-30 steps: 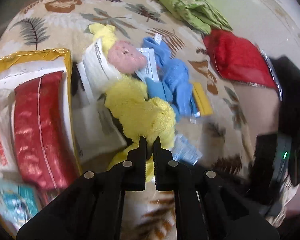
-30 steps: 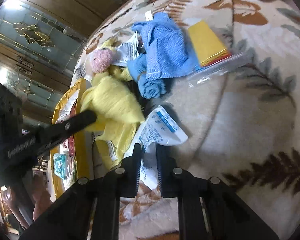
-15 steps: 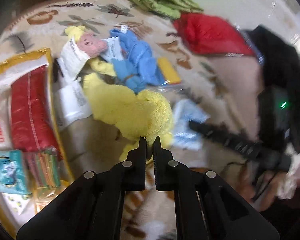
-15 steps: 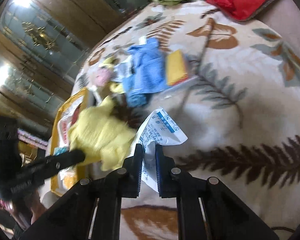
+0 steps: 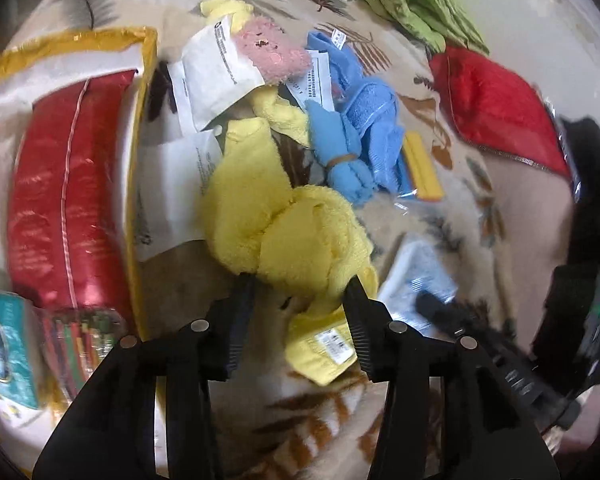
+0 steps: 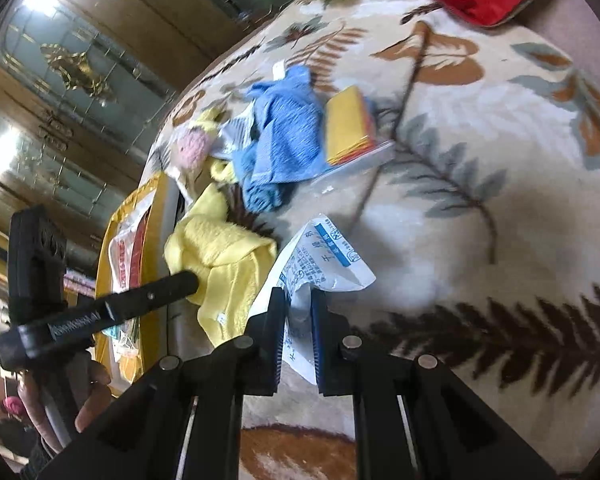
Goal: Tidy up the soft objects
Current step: 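Grasp the white medical packet with the right tool while the left tool grasps the yellow towel, then carry the towel and packet into the tray and open both tools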
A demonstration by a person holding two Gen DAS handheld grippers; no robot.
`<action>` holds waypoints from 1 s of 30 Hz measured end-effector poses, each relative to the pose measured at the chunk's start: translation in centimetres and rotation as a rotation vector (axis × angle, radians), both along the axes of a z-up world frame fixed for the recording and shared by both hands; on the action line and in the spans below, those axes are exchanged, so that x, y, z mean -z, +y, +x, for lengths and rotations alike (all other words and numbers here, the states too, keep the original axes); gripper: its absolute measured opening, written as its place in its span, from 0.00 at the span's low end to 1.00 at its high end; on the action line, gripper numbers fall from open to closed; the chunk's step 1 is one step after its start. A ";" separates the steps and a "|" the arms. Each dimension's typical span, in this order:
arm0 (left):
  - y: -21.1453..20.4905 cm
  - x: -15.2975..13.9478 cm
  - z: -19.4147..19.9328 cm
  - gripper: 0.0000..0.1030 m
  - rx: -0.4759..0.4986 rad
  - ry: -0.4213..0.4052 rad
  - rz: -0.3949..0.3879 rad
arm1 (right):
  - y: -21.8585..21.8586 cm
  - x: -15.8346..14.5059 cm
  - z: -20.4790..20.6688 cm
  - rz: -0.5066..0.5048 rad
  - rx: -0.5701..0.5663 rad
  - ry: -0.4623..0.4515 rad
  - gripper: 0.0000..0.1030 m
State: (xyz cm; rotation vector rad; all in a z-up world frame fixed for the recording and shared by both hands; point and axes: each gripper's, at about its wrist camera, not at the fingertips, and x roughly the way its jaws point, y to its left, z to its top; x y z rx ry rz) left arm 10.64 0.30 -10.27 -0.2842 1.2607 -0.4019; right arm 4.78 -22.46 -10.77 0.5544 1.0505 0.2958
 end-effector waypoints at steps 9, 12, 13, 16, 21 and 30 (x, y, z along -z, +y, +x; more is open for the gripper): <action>-1.8 1.6 2.7 0.49 -0.081 0.063 0.016 | 0.3 0.4 0.2 -0.012 -0.019 0.017 0.10; -1.1 1.8 2.5 0.38 -0.102 0.058 -0.060 | 0.4 0.1 0.2 -0.023 -0.023 0.016 0.10; -1.0 1.7 2.3 0.35 -0.095 0.054 -0.073 | 0.4 0.0 0.2 -0.025 -0.026 0.013 0.10; -0.1 0.3 1.1 0.29 -0.077 0.015 -0.113 | 0.2 -0.8 -0.1 -0.021 -0.027 -0.002 0.10; 3.6 -5.0 -3.4 0.29 -0.035 -0.131 -0.269 | 0.4 -3.5 -1.3 0.010 -0.045 -0.081 0.10; 12.7 -12.6 -8.7 0.29 -0.056 -0.346 -0.213 | 6.5 -8.2 -1.5 0.073 -0.187 -0.189 0.10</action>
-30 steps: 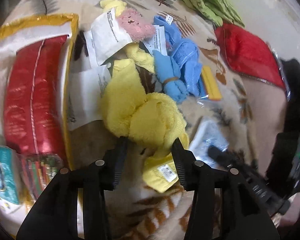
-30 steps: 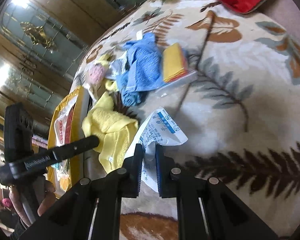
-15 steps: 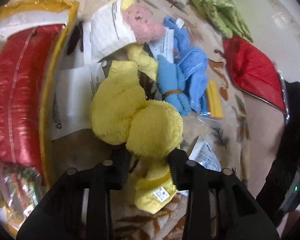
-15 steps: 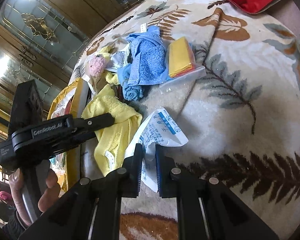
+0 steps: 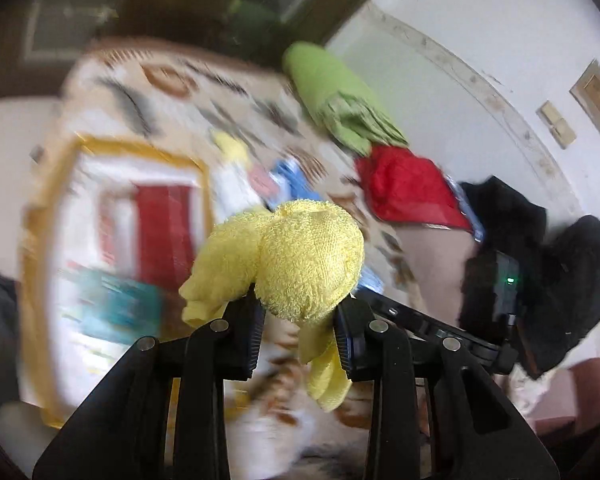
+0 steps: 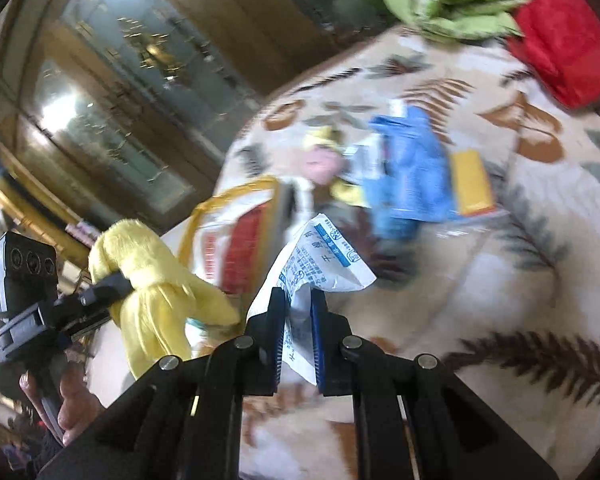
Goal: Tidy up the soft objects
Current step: 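Carry the towel and packet into the tray and open both tools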
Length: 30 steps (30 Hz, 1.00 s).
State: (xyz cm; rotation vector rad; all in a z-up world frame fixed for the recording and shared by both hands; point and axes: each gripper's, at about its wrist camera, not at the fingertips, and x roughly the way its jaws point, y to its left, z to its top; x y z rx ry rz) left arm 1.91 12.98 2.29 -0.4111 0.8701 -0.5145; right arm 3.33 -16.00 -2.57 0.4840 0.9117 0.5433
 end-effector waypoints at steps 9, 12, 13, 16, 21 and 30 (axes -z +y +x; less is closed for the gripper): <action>5.0 1.1 5.8 0.29 0.003 0.033 0.186 | 9.1 -1.4 4.9 -0.062 -0.149 -0.037 0.10; 4.9 2.3 8.5 0.30 0.066 0.054 0.259 | 11.6 -0.5 7.2 -0.128 -0.178 -0.034 0.10; 4.7 3.0 9.4 0.30 0.080 0.065 0.288 | 12.4 -0.1 7.9 -0.161 -0.184 -0.032 0.10; 4.5 4.9 11.3 0.30 0.096 0.092 0.342 | 13.7 1.4 9.3 -0.200 -0.197 0.004 0.10; 4.1 8.1 13.5 0.32 0.097 0.138 0.375 | 15.4 3.8 10.2 -0.264 -0.215 0.038 0.11; 8.4 10.1 12.4 0.42 -0.127 0.334 -0.115 | 12.5 4.0 8.9 -0.079 -0.143 0.086 0.47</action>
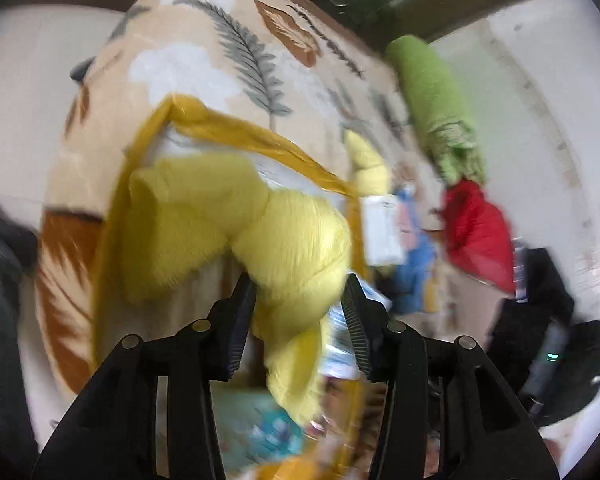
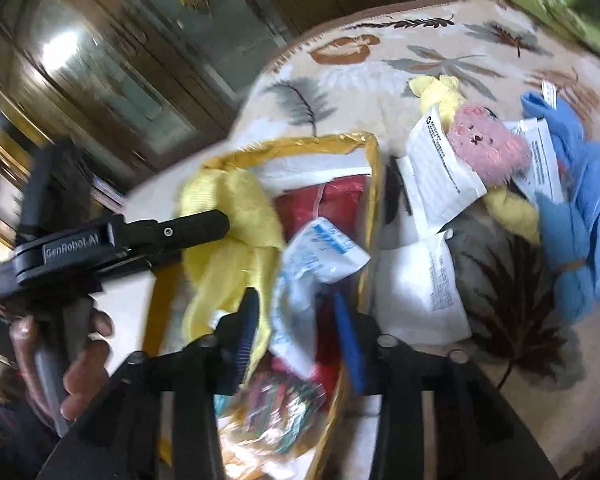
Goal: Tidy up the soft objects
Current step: 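Carry the towel and packet into the tray and open both tools, then grasp the blue towel with the left tool while the right tool grasps the yellow sponge packet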
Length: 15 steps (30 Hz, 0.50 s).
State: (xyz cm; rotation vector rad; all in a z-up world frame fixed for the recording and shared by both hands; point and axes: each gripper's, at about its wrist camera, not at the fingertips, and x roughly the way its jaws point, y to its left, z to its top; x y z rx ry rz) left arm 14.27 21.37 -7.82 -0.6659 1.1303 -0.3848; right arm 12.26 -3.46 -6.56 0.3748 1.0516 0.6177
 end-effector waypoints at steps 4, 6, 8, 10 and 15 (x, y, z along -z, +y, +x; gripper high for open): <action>-0.8 -2.5 -3.5 0.43 -0.030 -0.062 0.073 | -2.2 -1.2 -1.8 0.030 0.031 -0.009 0.58; -1.7 -3.4 -5.2 0.46 -0.044 -0.085 0.130 | -4.1 -1.4 -3.3 0.025 0.061 -0.014 0.58; -3.4 -4.2 -6.7 0.58 -0.052 -0.105 0.183 | -6.0 -1.2 -4.7 0.018 0.098 -0.009 0.58; -5.7 -4.5 -7.4 0.58 -0.043 -0.119 0.199 | -7.9 -0.9 -5.6 0.006 0.136 0.001 0.58; -11.7 -5.3 -7.5 0.58 -0.007 -0.187 0.265 | -13.6 0.5 -7.6 0.009 0.252 0.040 0.58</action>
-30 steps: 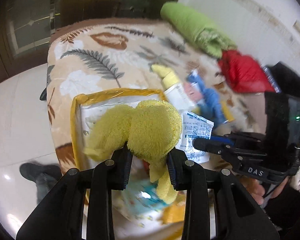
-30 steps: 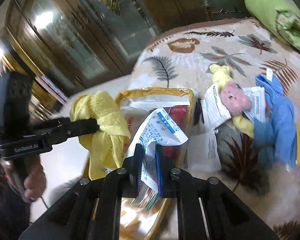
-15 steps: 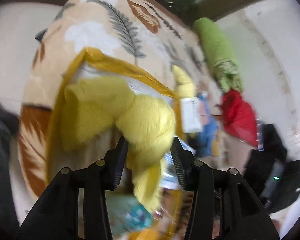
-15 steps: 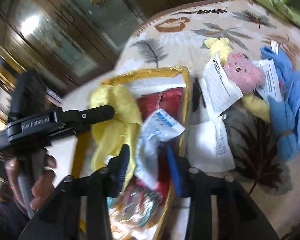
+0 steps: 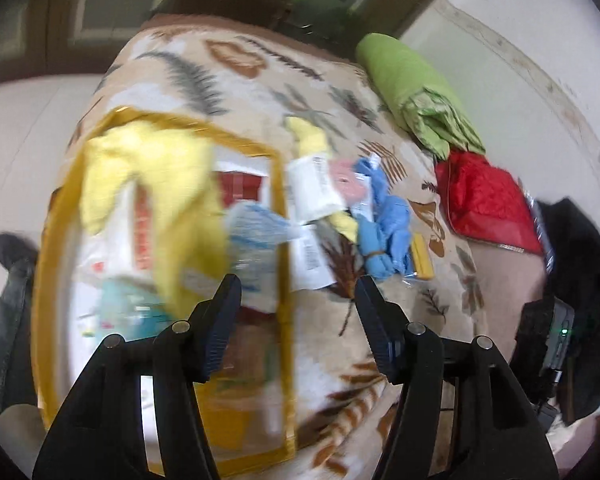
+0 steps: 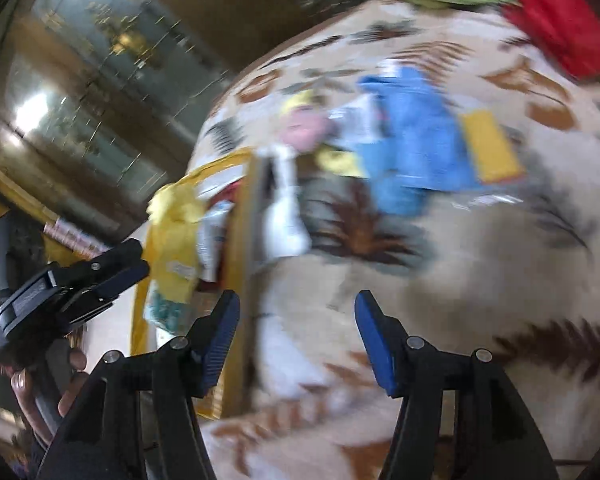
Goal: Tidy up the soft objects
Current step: 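Grasp the blue towel with the left tool while the right tool grasps the yellow sponge packet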
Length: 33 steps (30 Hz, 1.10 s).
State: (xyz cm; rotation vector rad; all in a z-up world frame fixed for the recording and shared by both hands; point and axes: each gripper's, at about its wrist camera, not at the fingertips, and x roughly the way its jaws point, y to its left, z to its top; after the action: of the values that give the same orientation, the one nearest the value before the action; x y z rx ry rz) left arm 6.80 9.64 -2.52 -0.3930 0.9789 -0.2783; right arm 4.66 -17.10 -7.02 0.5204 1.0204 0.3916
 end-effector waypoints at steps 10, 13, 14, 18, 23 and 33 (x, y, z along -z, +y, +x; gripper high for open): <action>-9.0 1.9 5.0 0.58 0.164 0.117 0.094 | -5.2 0.7 0.4 0.085 0.062 0.028 0.60; -10.7 3.2 7.1 0.58 0.193 0.149 0.058 | -6.1 0.7 1.2 0.081 0.071 0.021 0.61; -11.2 3.7 7.8 0.58 0.208 0.161 0.043 | -6.5 0.7 1.6 0.076 0.074 0.019 0.61; -12.7 5.7 10.2 0.58 0.229 0.191 -0.023 | -7.9 0.4 3.5 0.032 0.103 -0.001 0.61; -13.4 7.6 12.2 0.57 0.139 0.193 0.017 | -9.3 0.8 7.3 -0.053 0.164 0.010 0.58; -14.7 8.5 13.1 0.25 0.176 0.185 0.011 | -8.3 4.4 11.3 -0.155 0.177 0.079 0.31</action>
State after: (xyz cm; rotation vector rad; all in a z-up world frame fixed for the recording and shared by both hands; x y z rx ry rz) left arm 19.88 -5.03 -11.02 -0.3268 1.1990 -0.4007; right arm 15.92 -25.38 -11.44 0.4851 1.0617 0.1340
